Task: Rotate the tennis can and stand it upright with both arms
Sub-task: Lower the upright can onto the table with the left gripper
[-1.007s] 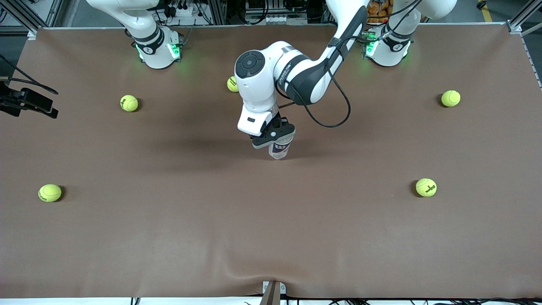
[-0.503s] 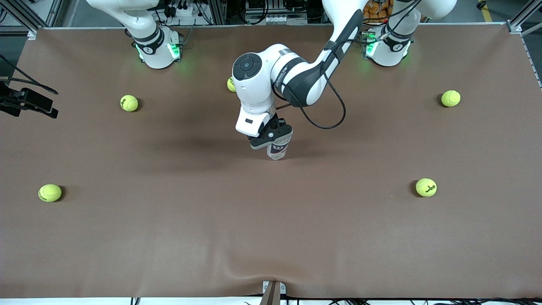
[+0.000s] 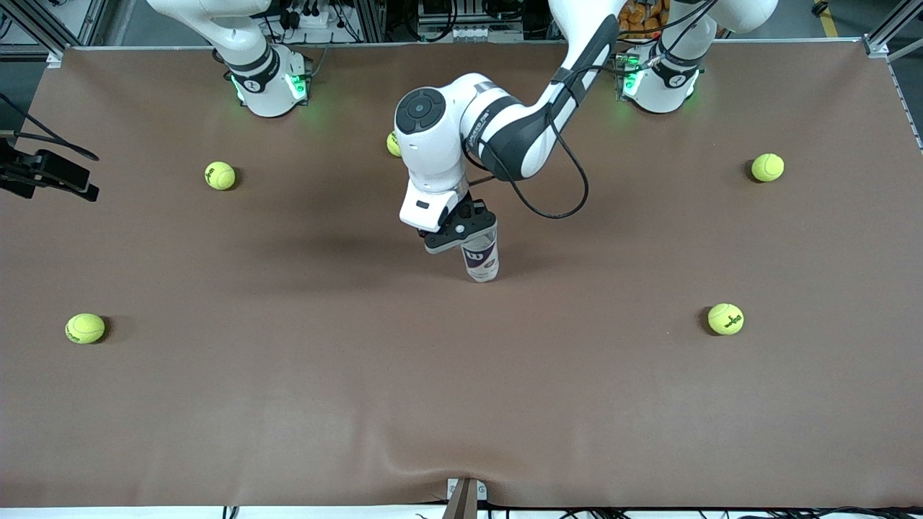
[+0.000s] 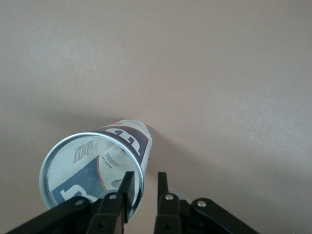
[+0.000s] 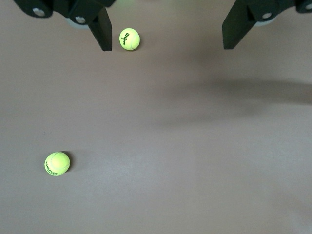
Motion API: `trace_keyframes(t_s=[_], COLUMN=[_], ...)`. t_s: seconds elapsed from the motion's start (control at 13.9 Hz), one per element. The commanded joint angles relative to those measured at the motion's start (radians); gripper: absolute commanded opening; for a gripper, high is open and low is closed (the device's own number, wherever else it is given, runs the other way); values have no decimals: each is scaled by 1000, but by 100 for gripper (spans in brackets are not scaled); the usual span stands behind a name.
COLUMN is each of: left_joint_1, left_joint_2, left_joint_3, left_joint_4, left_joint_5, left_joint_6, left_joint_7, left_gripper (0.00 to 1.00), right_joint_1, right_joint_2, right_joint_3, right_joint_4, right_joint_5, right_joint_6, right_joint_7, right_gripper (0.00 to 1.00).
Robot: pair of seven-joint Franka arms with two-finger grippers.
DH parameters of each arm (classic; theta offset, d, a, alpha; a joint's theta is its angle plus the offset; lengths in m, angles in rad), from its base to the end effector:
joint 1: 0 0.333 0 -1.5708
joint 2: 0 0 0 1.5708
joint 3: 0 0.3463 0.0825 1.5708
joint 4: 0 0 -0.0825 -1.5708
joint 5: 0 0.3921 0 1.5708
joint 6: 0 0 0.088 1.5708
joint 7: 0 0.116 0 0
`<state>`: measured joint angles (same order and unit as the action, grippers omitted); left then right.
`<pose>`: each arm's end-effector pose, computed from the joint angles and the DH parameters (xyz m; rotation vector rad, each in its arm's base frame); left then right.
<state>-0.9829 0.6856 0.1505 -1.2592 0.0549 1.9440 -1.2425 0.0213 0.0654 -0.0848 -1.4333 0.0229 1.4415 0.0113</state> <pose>0.4967 -0.5832 0.3709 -3.0178 -0.5434 -0.1982 0.5704 -0.0314 0.6630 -3.1196 0.1131 0.0882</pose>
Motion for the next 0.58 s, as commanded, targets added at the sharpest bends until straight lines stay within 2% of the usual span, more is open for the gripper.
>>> trace_keyframes(t_s=[0.0,0.22,0.5], left_joint_1=[-10,-6,-3], left_joint_2=[8,-6,-20], left_joint_3=[9,12,12], left_joint_4=[21,20,18], left_joint_5=[19,19,22], left_joint_6=[1,-10,-34], left_joint_7=[-25,-26,-25], left_gripper=[35,58,68], right_joint_1=[-11,-11,-15], right_joint_2=[-6,-6,-6], right_joint_3=[5,5,3], right_joint_4=[-1,-1,-1], right_joint_5=[11,11,11], right_joint_6=[-4,-6,-10], right_joint_7=[12,12,10], right_gripper=[100,100,100])
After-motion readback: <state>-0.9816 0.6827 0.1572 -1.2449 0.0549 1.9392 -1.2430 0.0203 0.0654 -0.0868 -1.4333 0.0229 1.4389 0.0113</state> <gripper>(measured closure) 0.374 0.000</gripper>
